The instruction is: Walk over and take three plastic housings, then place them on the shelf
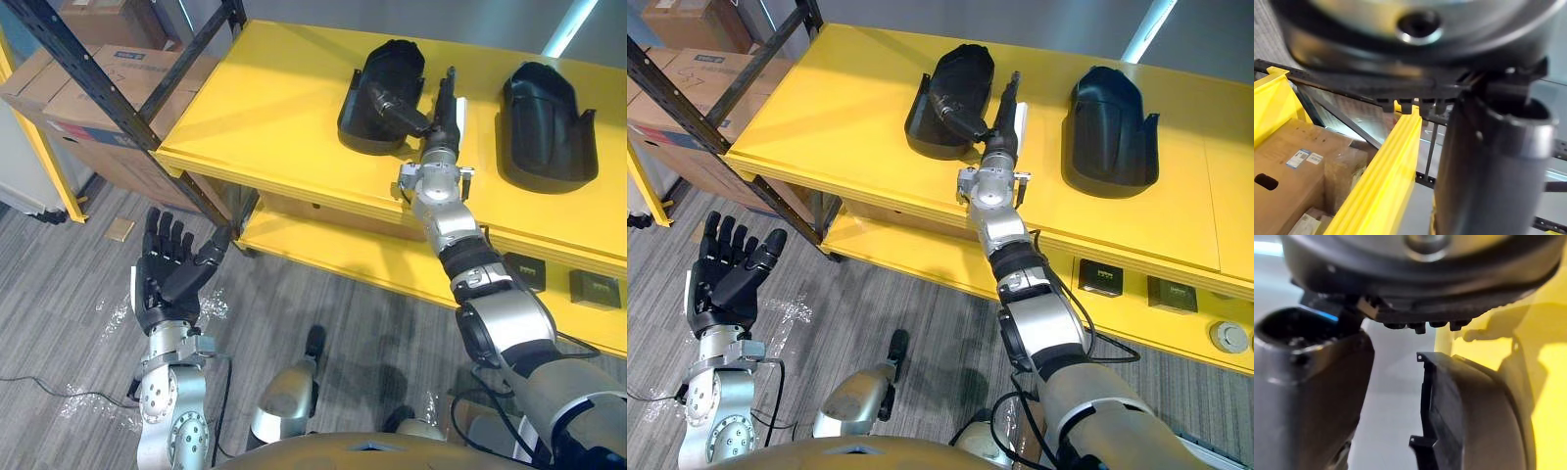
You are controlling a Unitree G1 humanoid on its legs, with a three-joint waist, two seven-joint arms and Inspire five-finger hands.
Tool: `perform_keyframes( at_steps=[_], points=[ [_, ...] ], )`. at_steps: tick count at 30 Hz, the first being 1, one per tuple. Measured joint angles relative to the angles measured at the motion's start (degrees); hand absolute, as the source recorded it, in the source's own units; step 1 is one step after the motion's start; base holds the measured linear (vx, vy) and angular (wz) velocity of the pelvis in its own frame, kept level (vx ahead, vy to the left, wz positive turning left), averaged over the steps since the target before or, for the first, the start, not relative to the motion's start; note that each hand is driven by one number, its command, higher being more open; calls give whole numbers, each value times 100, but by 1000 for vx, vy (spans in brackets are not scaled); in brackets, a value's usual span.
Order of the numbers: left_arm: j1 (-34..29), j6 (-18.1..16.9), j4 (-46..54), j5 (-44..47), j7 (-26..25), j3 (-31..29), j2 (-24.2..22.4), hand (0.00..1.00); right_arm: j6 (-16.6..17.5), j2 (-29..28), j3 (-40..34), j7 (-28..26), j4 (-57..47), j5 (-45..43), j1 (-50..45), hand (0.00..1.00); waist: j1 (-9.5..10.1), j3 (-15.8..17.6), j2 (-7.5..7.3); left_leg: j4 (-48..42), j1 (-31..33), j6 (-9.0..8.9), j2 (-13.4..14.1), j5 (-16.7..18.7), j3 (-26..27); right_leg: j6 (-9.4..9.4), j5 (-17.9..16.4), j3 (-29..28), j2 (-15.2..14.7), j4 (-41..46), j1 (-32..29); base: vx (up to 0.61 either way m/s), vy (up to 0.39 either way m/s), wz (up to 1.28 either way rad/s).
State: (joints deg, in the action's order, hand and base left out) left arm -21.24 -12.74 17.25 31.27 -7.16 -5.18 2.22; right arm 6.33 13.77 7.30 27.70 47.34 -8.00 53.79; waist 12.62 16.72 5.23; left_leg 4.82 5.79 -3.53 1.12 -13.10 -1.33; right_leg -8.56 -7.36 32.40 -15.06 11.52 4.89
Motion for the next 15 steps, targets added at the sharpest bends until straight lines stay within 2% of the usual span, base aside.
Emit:
perform_keyframes(
  at_steps=[2,6,13,15],
  points=[
    [0,-6,-1,13,-28,21,0,100,22,11,4,81,90,88,128,100,-14,21,28,-1,-26,0,6,0,-39,3,-69,-6,-14,86,-11,2,-87,-1],
    [63,-109,-136,29,-78,215,-3,100,86,252,15,355,97,94,481,100,-16,144,202,-2,-46,-17,30,-22,-48,67,-181,-39,-40,258,-82,-38,-62,-3],
    [72,-117,-156,232,-226,287,11,100,84,609,11,427,275,98,618,100,10,260,226,-2,-45,-42,12,-30,-64,65,-263,-84,-100,403,-155,-41,-55,-2],
    [157,-125,-266,232,-276,459,80,100,76,714,8,409,613,95,837,100,40,341,307,-1,-22,-47,18,-25,-66,84,-308,-110,-130,549,-242,-57,-60,-2]
  ],
)
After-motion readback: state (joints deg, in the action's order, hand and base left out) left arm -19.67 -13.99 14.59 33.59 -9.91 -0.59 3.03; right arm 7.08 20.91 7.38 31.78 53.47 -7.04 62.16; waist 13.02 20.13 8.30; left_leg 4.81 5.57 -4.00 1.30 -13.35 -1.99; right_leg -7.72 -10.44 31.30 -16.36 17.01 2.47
